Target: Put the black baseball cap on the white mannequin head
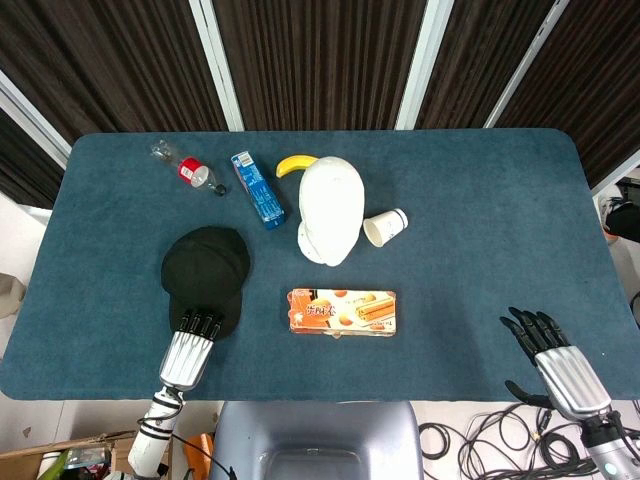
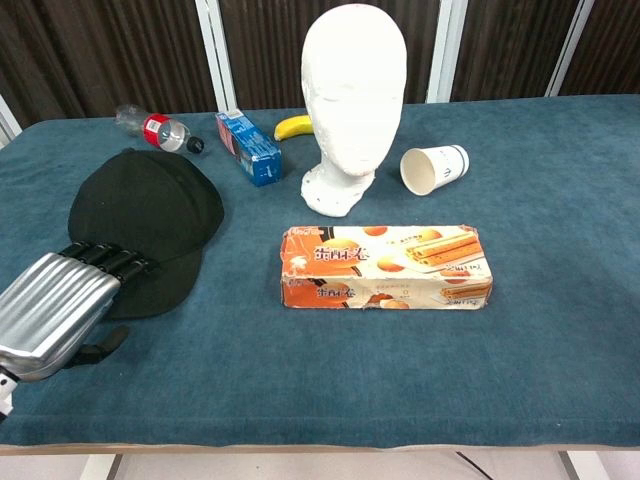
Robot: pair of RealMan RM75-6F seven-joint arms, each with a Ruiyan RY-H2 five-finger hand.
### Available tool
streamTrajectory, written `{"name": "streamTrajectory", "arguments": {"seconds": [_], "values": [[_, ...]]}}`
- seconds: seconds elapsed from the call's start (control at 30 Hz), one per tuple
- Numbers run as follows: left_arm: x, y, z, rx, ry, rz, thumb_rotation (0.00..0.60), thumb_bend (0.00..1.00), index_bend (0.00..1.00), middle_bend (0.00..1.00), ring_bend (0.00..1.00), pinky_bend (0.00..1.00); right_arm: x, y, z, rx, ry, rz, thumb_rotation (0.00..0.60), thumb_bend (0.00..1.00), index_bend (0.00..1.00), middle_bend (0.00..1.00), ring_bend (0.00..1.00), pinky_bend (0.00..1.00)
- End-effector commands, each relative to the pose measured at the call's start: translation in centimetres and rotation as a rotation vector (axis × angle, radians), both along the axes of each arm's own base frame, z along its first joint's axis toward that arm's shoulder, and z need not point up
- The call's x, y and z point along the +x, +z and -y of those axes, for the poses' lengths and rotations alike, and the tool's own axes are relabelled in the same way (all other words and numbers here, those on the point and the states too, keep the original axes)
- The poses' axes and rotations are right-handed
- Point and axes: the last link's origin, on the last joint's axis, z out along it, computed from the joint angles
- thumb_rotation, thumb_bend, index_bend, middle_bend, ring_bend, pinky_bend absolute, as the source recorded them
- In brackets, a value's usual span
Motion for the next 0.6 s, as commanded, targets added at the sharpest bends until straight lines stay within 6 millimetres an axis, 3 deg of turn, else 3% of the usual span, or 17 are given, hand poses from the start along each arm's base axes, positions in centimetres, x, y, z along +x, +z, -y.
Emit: {"name": "streamTrajectory", "arguments": {"seconds": [0.03, 0.4, 0.6], "values": [[-0.1, 0.1, -0.2, 0.008, -0.003, -0.011, 0.600, 0.34, 0.29, 0.29, 0.25, 0.29, 0.0, 0.0, 0.1, 0.001, -0.002, 0.000, 0.600, 0.18, 0.00, 0.00, 0.00, 0.00], [-0.8, -0.3, -1.6, 0.051, -0.056, -0.122, 0.600, 0.34, 0.37, 0.37, 0.31, 0.33, 0.1, -0.1, 0.1, -0.001, 0.005, 0.005, 0.600, 0.18, 0.00, 0.00, 0.00, 0.00], [-0.5, -0.2, -2.8, 0.067, -0.128, -0.154, 0.600, 0.36, 0.52, 0.51, 0.44, 0.45, 0.1, 0.0, 0.0, -0.004, 0.002, 0.008, 0.600, 0.18, 0.00, 0.00, 0.00, 0.00]]}}
